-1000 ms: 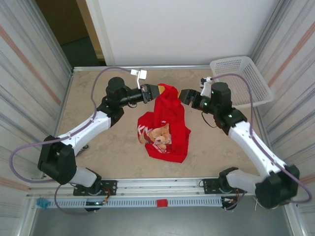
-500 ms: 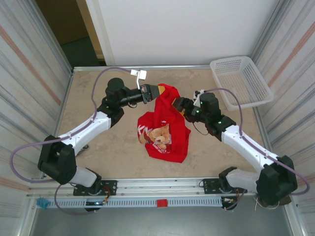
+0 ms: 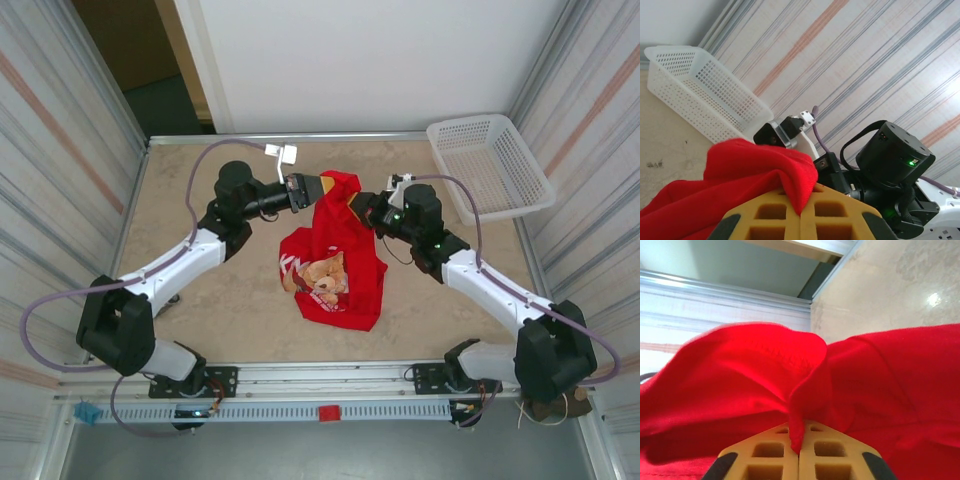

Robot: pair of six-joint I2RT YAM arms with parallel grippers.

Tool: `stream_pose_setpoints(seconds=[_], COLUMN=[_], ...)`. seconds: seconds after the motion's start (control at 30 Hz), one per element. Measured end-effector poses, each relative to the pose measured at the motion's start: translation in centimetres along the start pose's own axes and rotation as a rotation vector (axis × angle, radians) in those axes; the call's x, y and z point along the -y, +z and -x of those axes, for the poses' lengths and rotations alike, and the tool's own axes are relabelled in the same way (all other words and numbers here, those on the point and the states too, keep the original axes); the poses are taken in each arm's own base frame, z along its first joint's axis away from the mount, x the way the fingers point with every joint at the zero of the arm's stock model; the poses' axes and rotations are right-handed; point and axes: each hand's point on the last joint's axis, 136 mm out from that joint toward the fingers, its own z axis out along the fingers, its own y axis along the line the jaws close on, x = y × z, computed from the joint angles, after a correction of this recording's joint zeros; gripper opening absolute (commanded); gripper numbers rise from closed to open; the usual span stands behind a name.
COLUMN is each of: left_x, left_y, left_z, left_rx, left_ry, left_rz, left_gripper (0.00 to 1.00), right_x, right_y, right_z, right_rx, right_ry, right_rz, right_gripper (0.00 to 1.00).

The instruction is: Fold the inside-out t-shirt

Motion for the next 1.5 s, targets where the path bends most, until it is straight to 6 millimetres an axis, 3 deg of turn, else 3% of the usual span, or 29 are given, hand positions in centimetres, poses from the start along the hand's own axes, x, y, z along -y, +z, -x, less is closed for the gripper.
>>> stream_pose_setpoints(seconds=[0.1,0.23,0.27,0.37,0.4,0.5,0.6,0.8,0.9,1.03,1.1,1.2,1.23,1.27,1.3,1.33,1.37,1.43,1.5], left_x=[-1.2,-3.5,-4.1,-4.9,-5.0,-5.3,-5.1,-1.8,-0.1,1.3,1.1,-0.9,-1.7,-2.5,-3.1,-3.6,-4.0,-4.5,-4.9], left_y=[-0.4,-1.3,-1.5,-1.9,-2.0,-2.1,-2.8,-5.7,-6.2,-4.4,-3.1,-0.8,0.0,0.9,1.5,2.2,2.9,3.3,2.9], left_z=[-0.1,0.1,0.2,0.8,0.9,0.8,0.9,1.2,0.0,-3.3,-5.1,-7.2,-7.5,-7.6,-7.5,-7.2,-6.8,-5.7,-4.6], left_rx=[0.033,0.087,0.099,0.13,0.137,0.139,0.136,0.148,0.131,0.054,0.009,-0.051,-0.066,-0.075,-0.079,-0.077,-0.071,-0.05,-0.026], left_ry=[-0.028,-0.085,-0.097,-0.116,-0.118,-0.122,-0.107,0.011,0.071,0.121,0.132,0.141,0.142,0.142,0.148,0.147,0.15,0.15,0.147], left_rz=[0.048,0.129,0.147,0.178,0.183,0.204,0.228,0.255,0.265,0.265,0.276,0.329,0.352,0.373,0.388,0.403,0.41,0.411,0.407], left_gripper=[0.0,0.0,0.05,0.43,0.51,0.62,0.67,0.74,0.76,0.78,0.79,0.81,0.79,0.7,0.51,0.21,0.0,0.0,0.0], right_x=[-1.3,-4.4,-5.4,-8.1,-8.7,-9.3,-8.9,-8.6,-9.4,-10.5,-11.0,-11.6,-11.8,-11.9,-11.9,-12.0,-12.1,-12.3,-12.1], right_y=[-0.4,-2.3,-3.0,-4.8,-5.3,-5.6,-5.4,-4.8,-4.7,-4.6,-4.5,-4.1,-3.9,-3.7,-3.6,-3.5,-3.5,-3.8,-4.7], right_z=[0.2,-0.6,-1.1,-2.2,-2.5,-2.6,-2.4,-2.0,-1.4,-0.6,-0.4,-0.6,-0.7,-0.8,-0.9,-1.0,-0.9,-0.4,1.1], right_rx=[-0.011,-0.047,-0.063,-0.09,-0.099,-0.106,-0.108,-0.107,-0.089,-0.053,-0.04,-0.037,-0.035,-0.039,-0.04,-0.04,-0.04,-0.023,0.028], right_ry=[-0.043,-0.201,-0.25,-0.371,-0.402,-0.45,-0.46,-0.458,-0.469,-0.476,-0.479,-0.479,-0.475,-0.472,-0.468,-0.464,-0.464,-0.464,-0.466], right_rz=[0.062,0.218,0.264,0.373,0.399,0.426,0.419,0.403,0.401,0.391,0.384,0.372,0.368,0.364,0.358,0.352,0.347,0.335,0.298], right_gripper=[0.0,0.0,0.0,0.0,0.0,0.0,0.0,0.0,0.0,0.0,0.0,0.0,0.0,0.0,0.02,0.23,0.47,0.68,0.75])
